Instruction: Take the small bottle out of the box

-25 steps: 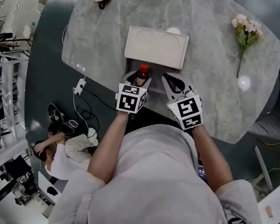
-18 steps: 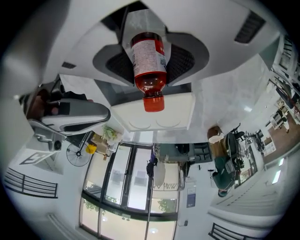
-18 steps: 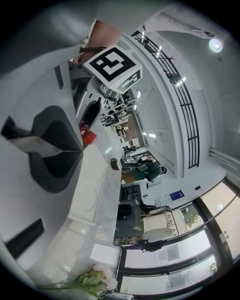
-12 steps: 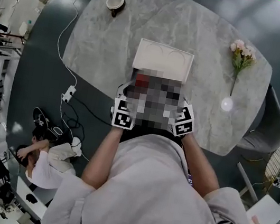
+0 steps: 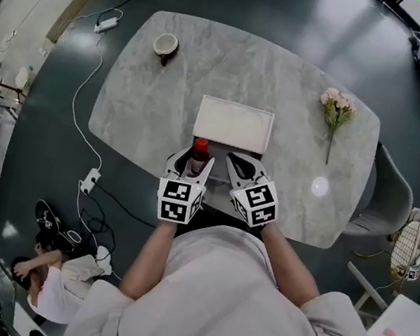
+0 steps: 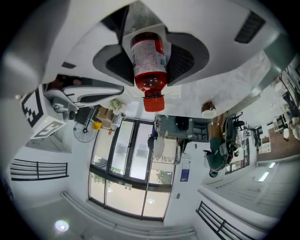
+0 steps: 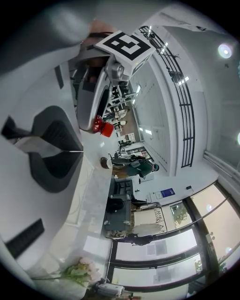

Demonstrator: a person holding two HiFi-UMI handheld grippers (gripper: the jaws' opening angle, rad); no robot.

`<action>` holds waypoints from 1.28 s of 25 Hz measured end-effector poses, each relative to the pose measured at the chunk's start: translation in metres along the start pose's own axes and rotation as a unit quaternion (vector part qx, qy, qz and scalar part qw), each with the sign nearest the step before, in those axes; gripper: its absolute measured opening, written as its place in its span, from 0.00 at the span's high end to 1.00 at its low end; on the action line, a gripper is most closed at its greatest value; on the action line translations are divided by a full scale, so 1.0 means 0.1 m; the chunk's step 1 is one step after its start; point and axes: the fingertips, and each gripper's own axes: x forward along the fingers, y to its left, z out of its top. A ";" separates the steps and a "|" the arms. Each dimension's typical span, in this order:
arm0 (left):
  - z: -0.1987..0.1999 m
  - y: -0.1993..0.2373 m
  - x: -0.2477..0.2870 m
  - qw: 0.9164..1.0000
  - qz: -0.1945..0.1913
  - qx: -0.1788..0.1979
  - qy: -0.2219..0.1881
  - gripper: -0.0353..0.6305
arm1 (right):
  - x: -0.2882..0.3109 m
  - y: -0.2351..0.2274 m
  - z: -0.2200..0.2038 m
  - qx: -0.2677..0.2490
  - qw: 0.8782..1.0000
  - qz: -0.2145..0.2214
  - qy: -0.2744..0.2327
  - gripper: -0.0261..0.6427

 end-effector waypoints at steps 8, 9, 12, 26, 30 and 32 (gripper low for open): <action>0.35 -0.03 -0.20 0.999 -0.021 0.016 -0.043 0.61 | -0.16 0.11 0.35 -0.003 0.999 -0.024 -0.042 0.92; 0.39 -0.06 -0.22 0.998 -0.025 0.017 -0.049 0.61 | -0.20 0.10 0.40 -0.004 0.998 -0.028 -0.048 0.92; 0.51 -0.11 -0.25 0.997 -0.033 0.023 -0.064 0.61 | -0.30 0.07 0.53 -0.008 0.997 -0.042 -0.067 0.92; 1.04 -0.31 -0.46 0.986 -0.057 0.058 -0.142 0.61 | -0.77 -0.17 0.96 -0.017 0.984 -0.116 -0.135 0.92; 1.19 -0.32 -0.54 0.983 -0.059 0.062 -0.162 0.61 | -0.84 -0.18 1.11 -0.025 0.980 -0.125 -0.152 0.92; 1.26 -0.33 -0.57 0.981 -0.059 0.064 -0.174 0.61 | -0.87 -0.18 1.18 -0.031 0.978 -0.128 -0.162 0.92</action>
